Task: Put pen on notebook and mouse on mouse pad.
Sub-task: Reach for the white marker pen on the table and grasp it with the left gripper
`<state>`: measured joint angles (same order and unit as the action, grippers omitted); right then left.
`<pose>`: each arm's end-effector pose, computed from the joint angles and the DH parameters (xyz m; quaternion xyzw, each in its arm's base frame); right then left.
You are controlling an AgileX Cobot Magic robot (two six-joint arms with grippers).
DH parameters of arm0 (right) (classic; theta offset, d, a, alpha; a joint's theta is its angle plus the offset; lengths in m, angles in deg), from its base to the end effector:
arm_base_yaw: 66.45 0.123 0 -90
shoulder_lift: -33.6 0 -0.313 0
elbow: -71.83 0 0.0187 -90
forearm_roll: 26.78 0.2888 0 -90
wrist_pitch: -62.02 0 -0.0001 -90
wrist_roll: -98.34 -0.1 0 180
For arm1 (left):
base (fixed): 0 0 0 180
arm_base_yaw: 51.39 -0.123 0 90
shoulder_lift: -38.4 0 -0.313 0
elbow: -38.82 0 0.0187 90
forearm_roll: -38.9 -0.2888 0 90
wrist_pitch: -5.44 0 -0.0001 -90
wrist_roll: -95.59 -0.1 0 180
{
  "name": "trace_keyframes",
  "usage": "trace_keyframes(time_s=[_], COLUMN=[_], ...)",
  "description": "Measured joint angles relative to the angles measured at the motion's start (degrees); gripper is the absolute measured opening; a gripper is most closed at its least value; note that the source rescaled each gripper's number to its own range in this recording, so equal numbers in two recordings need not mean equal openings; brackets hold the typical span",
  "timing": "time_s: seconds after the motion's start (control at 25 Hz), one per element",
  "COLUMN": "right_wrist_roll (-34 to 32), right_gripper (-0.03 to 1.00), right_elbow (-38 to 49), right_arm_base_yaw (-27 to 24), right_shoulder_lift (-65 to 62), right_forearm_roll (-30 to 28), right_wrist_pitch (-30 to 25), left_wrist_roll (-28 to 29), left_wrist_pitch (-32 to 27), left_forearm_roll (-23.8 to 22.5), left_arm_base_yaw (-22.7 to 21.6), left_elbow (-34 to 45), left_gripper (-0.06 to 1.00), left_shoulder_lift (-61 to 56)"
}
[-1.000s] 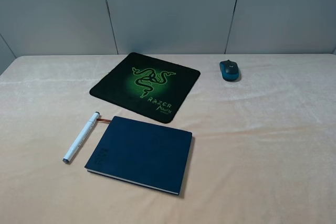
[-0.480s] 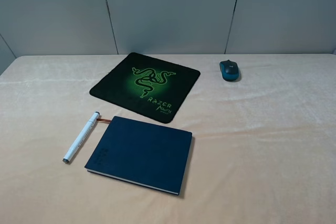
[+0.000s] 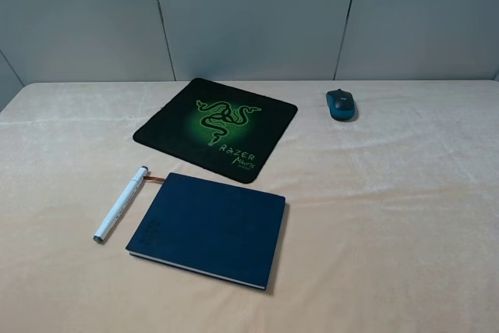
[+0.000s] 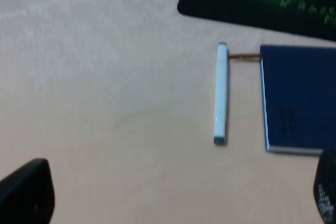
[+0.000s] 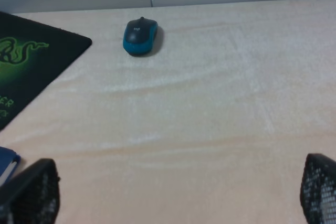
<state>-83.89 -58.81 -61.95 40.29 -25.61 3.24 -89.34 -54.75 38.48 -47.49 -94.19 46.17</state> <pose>0.0088 0.0024 0.2942 -0.0169 0.8424 0.0418 0.5370 0.0056 0.0003 0.3050 0.0647 0.8407 0.0085 0.5376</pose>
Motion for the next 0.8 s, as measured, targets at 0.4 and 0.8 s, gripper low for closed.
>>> trace_keyframes(time_s=[0.4, 0.8], right_wrist_roll=[0.0, 0.0], right_gripper=[1.0, 1.0], right_elbow=[0.0, 0.0], right_arm_base_yaw=[0.0, 0.0], right_shoulder_lift=[0.0, 0.0], right_forearm_roll=[0.0, 0.0], right_wrist_pitch=[0.0, 0.0], left_wrist_roll=[0.1, 0.1], left_wrist_pitch=[-0.05, -0.11], left_forearm_roll=[-0.59, -0.63], left_arm_base_yaw=[0.0, 0.0], left_elbow=[-10.17, -18.17], left_gripper=[0.98, 0.98], left_shoulder_lift=[16.95, 37.93])
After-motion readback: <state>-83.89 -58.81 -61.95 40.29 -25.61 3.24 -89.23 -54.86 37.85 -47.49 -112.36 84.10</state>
